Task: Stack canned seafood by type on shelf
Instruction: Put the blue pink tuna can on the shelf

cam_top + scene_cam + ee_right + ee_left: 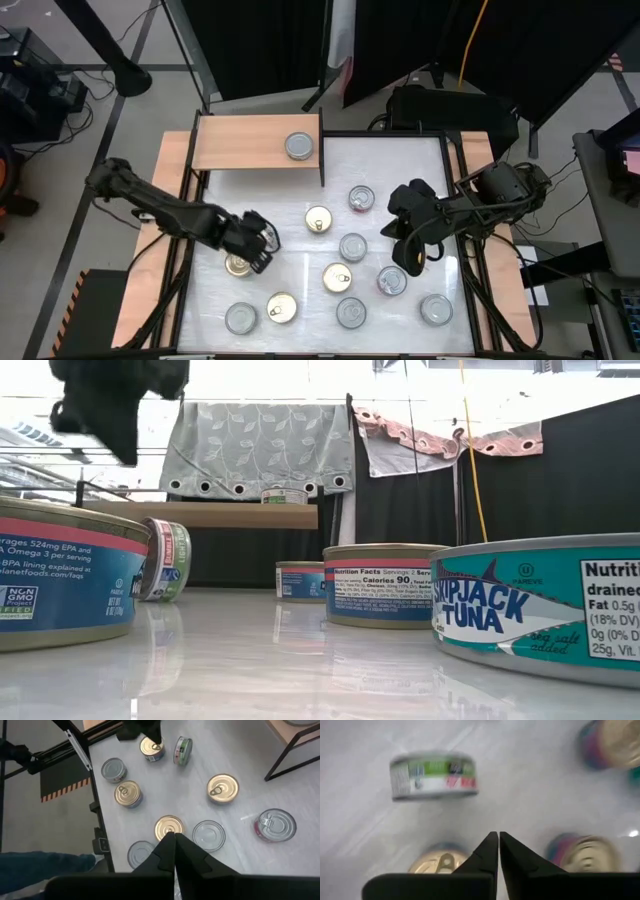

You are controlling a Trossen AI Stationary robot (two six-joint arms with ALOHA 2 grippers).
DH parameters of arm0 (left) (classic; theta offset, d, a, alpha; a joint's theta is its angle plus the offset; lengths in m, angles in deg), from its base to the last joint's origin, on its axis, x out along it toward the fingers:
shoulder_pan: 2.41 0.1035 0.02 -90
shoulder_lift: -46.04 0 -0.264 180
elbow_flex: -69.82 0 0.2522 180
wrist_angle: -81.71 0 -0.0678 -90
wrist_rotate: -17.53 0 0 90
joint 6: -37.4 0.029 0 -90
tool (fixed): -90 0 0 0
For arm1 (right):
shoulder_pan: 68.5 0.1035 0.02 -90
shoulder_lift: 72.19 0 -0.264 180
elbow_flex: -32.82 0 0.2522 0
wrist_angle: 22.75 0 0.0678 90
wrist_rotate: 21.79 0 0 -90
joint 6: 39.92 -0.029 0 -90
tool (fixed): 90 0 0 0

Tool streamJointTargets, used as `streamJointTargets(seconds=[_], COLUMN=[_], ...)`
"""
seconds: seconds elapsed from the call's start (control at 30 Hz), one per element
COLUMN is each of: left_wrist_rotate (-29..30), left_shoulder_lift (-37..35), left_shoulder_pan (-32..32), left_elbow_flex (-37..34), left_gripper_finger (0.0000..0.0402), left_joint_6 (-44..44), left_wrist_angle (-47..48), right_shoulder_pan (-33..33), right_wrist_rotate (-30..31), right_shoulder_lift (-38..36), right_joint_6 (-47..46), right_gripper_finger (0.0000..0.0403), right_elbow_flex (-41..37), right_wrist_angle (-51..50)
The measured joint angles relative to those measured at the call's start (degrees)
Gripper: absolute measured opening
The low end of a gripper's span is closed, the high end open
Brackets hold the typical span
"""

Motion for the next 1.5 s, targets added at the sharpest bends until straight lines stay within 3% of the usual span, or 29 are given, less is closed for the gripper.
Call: streamJointTargets(seconds=[0.13,0.27,0.4,0.6,0.8,1.07,1.5], left_wrist_rotate=[1.76,4.36,4.72,3.72,3.61,3.73,3.95], left_shoulder_lift=[-4.75,-7.4,-8.43,-8.55,-8.55,-8.55,-8.55], left_shoulder_pan=[0.8,0.94,0.94,-0.47,-3.35,-6.76,-7.02], left_elbow_flex=[1.57,2.69,3.23,3.23,3.23,3.21,3.18], left_gripper_finger=[0.0054,0.0078,0.0088,0.0089,0.0089,0.0089,0.0089], left_joint_6=[2.48,7.51,10.09,10.2,10.53,11.91,13.11], left_wrist_angle=[-0.52,-0.69,-0.58,-0.58,-0.76,-0.69,-0.28], right_shoulder_pan=[-1.63,-4.97,-9.91,-15.96,-20.04,-24.34,-26.55], right_wrist_rotate=[0.08,-1.8,-6.85,-16.66,-14.3,-13.28,-13.8], right_shoulder_lift=[-0.07,-0.02,0.09,0.09,0.09,0.89,5.75], right_joint_6=[1.63,8.0,13.39,11.98,5.62,1.92,4.19], right_gripper_finger=[0.0,0.0,0.0,0.0,0.0,0.0,0.0], right_elbow_flex=[-3.38,-12.24,-24.54,-46.26,-64.36,-72.58,-72.86], right_wrist_angle=[1.72,6.87,21.71,46.43,68.91,79.57,78.93])
